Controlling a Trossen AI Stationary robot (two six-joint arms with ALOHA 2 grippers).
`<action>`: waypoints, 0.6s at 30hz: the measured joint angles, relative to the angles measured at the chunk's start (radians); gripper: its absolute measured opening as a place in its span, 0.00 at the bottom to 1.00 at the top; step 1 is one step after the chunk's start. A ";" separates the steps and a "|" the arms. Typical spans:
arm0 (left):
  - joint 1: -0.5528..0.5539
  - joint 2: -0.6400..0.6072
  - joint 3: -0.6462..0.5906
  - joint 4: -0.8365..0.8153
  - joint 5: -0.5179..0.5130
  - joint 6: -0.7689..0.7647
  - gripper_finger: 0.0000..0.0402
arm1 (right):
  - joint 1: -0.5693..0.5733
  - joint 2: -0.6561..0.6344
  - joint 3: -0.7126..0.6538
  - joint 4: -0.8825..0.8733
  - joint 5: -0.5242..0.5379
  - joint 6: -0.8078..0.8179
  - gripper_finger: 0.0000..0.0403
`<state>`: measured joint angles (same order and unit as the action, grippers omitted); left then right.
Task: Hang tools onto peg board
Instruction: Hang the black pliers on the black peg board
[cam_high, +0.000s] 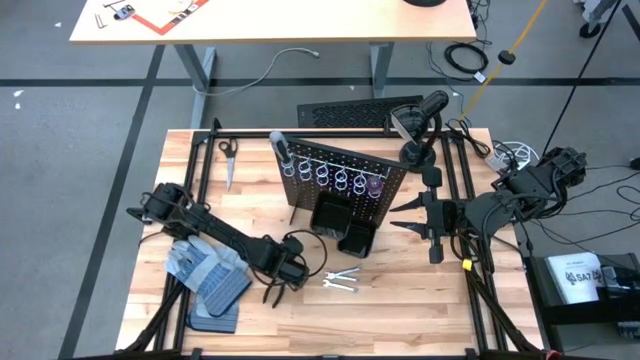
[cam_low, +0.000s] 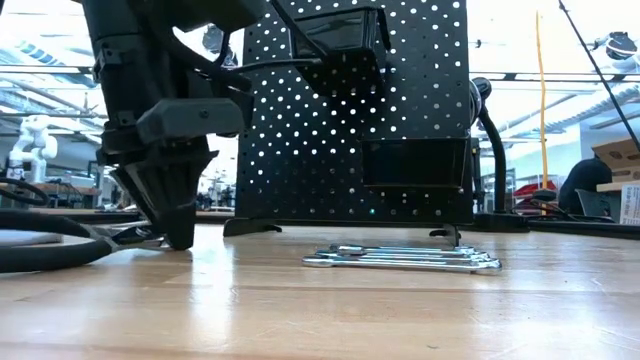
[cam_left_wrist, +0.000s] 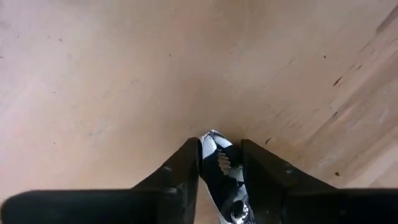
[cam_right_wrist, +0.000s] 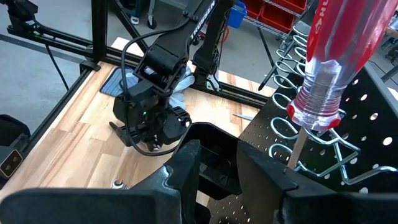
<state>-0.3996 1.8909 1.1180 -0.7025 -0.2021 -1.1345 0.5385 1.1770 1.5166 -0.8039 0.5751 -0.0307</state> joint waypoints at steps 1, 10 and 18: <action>0.000 -0.005 0.000 0.005 -0.004 0.006 0.24 | 0.000 0.000 0.000 0.000 0.000 0.000 0.25; -0.002 -0.010 0.000 0.001 0.014 0.085 0.01 | 0.000 0.000 0.000 0.001 0.000 0.003 0.25; -0.002 -0.046 -0.002 -0.044 0.025 0.101 0.00 | 0.000 0.000 0.000 0.009 0.004 0.002 0.25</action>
<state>-0.4019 1.8447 1.1157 -0.7468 -0.1774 -1.0337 0.5382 1.1770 1.5169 -0.7952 0.5787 -0.0292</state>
